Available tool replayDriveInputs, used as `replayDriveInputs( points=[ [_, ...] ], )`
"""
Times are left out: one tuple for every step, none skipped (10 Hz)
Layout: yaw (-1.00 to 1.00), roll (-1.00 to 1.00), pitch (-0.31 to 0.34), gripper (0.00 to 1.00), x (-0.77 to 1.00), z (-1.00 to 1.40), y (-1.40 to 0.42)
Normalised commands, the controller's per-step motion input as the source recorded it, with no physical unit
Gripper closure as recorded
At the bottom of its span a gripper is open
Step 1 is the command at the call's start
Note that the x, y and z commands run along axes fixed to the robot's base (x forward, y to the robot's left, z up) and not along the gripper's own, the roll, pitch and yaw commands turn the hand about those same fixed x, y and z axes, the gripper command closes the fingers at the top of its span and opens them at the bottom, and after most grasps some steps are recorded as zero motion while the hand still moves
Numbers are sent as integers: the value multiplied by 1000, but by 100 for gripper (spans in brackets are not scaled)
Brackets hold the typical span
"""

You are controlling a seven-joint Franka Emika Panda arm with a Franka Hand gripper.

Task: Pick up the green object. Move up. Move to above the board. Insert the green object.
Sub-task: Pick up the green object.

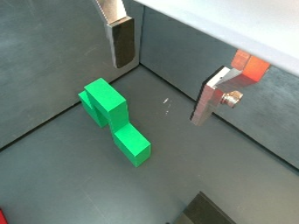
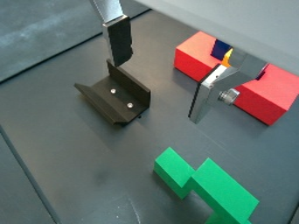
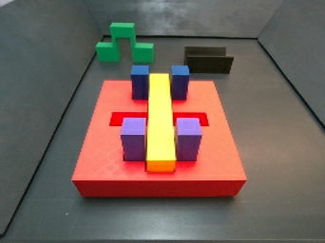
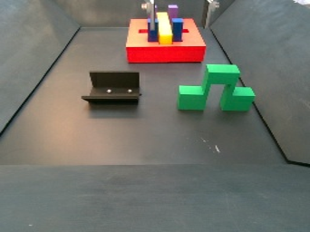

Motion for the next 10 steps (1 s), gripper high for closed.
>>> replayDriveInputs(
  points=[
    [0,0,-123,0,-343,-351,-126],
    [-6,0,-154,0,-566,-406,-11],
    [-34,0,-161,0,-731,-357,0],
    [-126,44,-147,0,-760,-337,0],
    [-100,41,-121,0,-651,-343,3],
    [-106,47,-129,0,-689,-323,0],
    [-57,40,-130,0,-609,-329,0],
    [-57,67,-103,0,-523,-297,0],
    [-66,66,-97,0,-506,-257,34],
    [-60,37,-20,0,-186,-91,29]
  ],
)
